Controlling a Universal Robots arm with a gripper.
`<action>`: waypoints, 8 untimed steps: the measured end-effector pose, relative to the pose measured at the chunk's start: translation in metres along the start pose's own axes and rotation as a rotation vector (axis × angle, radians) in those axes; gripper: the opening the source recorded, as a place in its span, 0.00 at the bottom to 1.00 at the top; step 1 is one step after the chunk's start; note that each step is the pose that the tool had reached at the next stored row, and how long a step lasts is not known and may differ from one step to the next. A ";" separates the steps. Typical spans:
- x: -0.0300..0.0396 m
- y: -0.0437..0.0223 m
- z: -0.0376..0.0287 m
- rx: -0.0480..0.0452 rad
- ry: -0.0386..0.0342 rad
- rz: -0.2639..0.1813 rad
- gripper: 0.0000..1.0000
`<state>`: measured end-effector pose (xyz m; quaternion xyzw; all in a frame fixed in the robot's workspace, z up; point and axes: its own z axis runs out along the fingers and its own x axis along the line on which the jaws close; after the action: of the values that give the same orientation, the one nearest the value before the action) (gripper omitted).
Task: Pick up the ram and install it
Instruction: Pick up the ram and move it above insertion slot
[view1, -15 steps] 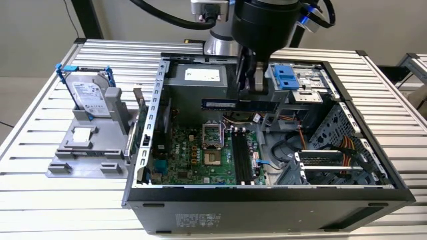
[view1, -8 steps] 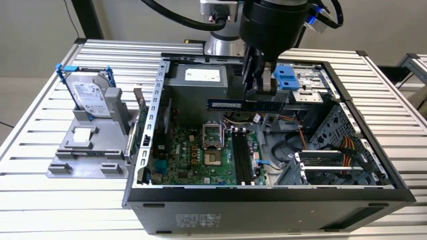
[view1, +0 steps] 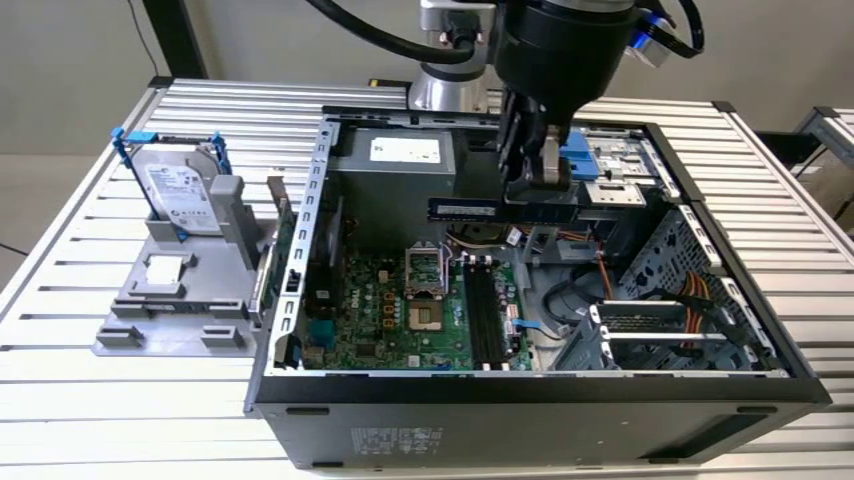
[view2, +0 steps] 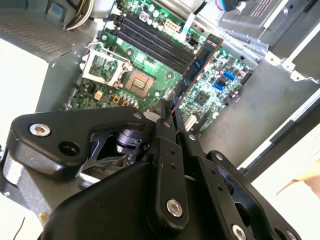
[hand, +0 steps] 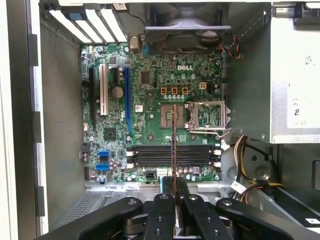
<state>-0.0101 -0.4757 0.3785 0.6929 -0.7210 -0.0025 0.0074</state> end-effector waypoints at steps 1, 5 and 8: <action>0.0000 -0.0013 0.0000 0.0000 0.0000 0.000 0.00; -0.0003 -0.0068 -0.0001 0.0000 0.0000 0.000 0.00; -0.0004 -0.0108 -0.0002 0.0000 0.0000 0.000 0.00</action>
<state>0.0007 -0.4757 0.3785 0.6929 -0.7210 -0.0025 0.0074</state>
